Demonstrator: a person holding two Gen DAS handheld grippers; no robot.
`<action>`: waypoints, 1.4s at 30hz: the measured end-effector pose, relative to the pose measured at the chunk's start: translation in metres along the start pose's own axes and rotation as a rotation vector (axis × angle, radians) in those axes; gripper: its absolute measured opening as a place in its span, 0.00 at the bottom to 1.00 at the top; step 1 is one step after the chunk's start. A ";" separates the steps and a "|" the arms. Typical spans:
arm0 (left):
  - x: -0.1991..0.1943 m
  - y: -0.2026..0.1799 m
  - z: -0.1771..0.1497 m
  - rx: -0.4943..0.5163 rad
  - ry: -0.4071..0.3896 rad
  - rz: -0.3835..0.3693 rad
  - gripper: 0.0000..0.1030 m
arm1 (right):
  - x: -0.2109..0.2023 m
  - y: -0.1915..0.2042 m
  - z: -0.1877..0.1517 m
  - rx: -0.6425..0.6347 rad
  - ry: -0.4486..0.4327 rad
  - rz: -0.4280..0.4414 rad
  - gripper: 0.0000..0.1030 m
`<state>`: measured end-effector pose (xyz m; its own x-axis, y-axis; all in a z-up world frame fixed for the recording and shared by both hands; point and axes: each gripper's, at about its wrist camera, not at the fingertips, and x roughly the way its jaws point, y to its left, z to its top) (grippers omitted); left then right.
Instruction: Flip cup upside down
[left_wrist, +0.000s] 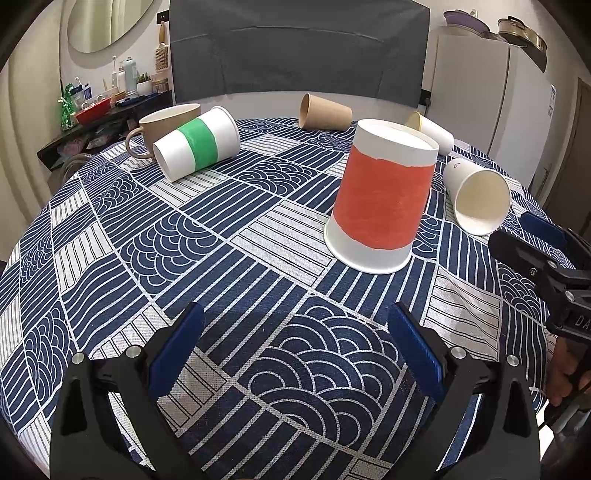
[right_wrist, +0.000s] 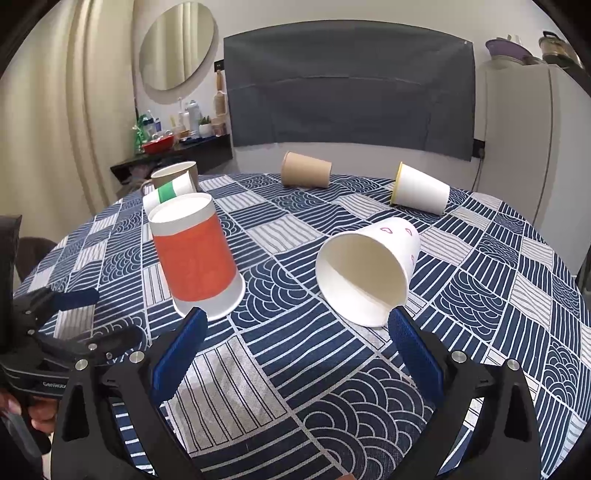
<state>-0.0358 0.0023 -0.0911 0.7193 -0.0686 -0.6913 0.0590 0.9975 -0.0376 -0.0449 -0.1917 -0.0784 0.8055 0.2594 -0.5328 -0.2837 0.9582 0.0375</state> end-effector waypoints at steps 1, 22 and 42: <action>0.001 0.000 0.000 -0.004 0.007 0.001 0.94 | 0.000 0.000 0.000 -0.002 0.000 0.000 0.92; -0.001 -0.001 -0.001 0.003 -0.009 -0.004 0.94 | 0.004 0.001 0.001 -0.003 0.021 0.007 0.92; -0.002 -0.001 -0.002 0.002 -0.010 -0.002 0.94 | 0.003 0.001 0.001 -0.007 0.019 0.018 0.92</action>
<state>-0.0381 0.0015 -0.0911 0.7263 -0.0712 -0.6837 0.0621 0.9973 -0.0379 -0.0423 -0.1893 -0.0797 0.7905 0.2738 -0.5478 -0.3012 0.9527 0.0414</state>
